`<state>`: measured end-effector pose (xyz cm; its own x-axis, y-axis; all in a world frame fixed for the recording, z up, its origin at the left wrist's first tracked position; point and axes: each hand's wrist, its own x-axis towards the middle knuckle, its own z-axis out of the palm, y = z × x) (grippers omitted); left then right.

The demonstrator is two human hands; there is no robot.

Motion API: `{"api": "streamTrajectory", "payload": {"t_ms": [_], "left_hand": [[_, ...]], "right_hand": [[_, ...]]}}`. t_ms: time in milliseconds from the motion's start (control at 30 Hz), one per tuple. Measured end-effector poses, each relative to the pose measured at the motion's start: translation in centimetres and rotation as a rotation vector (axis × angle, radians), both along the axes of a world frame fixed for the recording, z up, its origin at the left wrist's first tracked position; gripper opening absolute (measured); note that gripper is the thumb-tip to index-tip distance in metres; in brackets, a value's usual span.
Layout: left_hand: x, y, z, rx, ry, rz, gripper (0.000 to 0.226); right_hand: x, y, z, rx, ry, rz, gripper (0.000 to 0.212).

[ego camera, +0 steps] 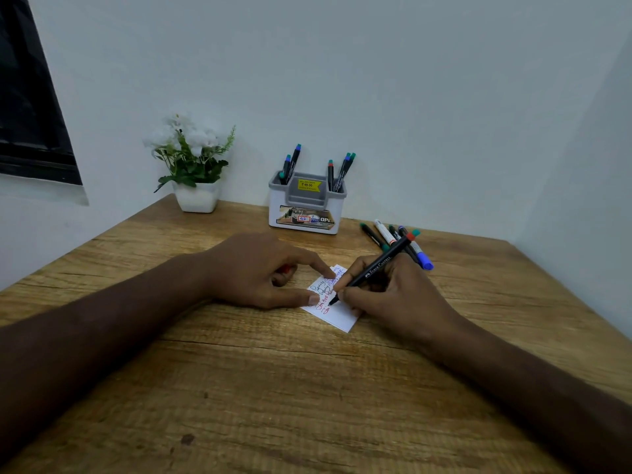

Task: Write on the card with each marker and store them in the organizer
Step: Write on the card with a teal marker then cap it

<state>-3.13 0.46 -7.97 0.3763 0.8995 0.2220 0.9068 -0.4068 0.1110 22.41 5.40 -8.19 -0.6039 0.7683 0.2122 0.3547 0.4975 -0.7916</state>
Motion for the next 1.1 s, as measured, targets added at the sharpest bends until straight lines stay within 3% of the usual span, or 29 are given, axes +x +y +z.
{"api": "streamTrajectory", "payload": {"t_ms": [700, 1100], "left_hand": [[0.15, 0.03, 0.21, -0.028, 0.009, 0.012, 0.052], [0.24, -0.02, 0.27, -0.03, 0.001, 0.011, 0.05]], "right_hand": [[-0.02, -0.13, 0.12, -0.008, -0.023, -0.039, 0.008], [-0.01, -0.01, 0.07, -0.045, 0.062, -0.081, 0.014]]}}
